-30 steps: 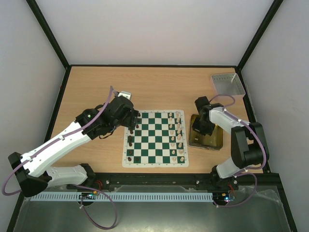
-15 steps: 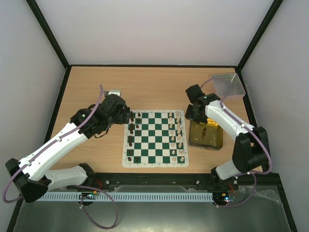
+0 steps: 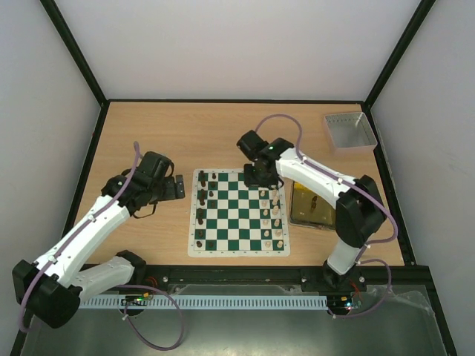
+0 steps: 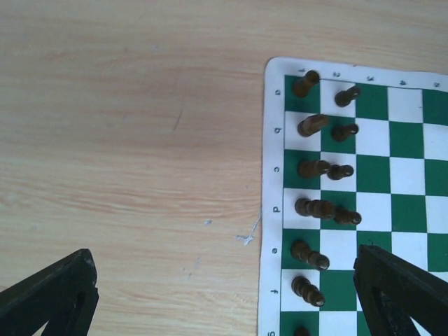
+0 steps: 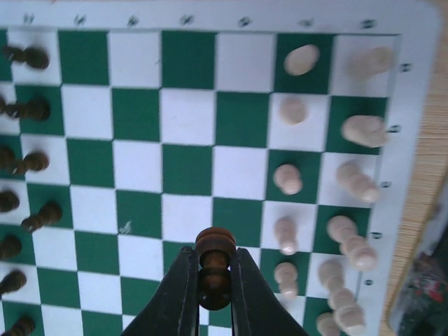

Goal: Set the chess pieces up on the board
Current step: Pick up the chess piece from the storage box, then place the chess piece on the chessboard.

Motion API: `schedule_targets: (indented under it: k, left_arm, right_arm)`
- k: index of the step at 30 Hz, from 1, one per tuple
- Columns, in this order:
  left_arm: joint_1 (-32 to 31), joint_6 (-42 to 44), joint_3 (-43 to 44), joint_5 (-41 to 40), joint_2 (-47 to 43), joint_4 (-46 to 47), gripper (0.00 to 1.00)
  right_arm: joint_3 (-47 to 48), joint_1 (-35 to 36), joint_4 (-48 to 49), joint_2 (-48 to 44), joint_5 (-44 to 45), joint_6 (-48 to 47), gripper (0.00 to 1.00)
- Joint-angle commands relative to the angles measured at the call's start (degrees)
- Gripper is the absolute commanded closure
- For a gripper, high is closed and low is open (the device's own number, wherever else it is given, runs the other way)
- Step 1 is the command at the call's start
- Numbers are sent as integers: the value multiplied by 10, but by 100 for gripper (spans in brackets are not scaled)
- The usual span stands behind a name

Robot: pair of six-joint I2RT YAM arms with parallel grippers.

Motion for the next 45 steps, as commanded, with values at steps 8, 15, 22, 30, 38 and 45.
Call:
schedule_targets:
  k: [8, 15, 22, 30, 38, 45]
  left_arm:
    - [68, -33, -11, 19, -45, 16, 1]
    - [61, -21, 14, -70, -36, 7, 1]
    - [57, -25, -10, -53, -34, 20, 1]
    - [38, -23, -10, -48, -18, 23, 1]
    - [16, -24, -10, -50, -15, 21, 1]
    - [12, -40, -6, -73, -12, 9, 1]
  right_arm:
    - [56, 94, -17, 80, -48, -49, 93]
    - [112, 128, -17, 149, -52, -59, 92]
    - [133, 163, -12, 173, -60, -72, 92]
    - [140, 184, -3, 188, -89, -88, 91]
    - [129, 190, 20, 211, -67, -80, 91]
    - [159, 190, 11, 233, -64, -74, 91]
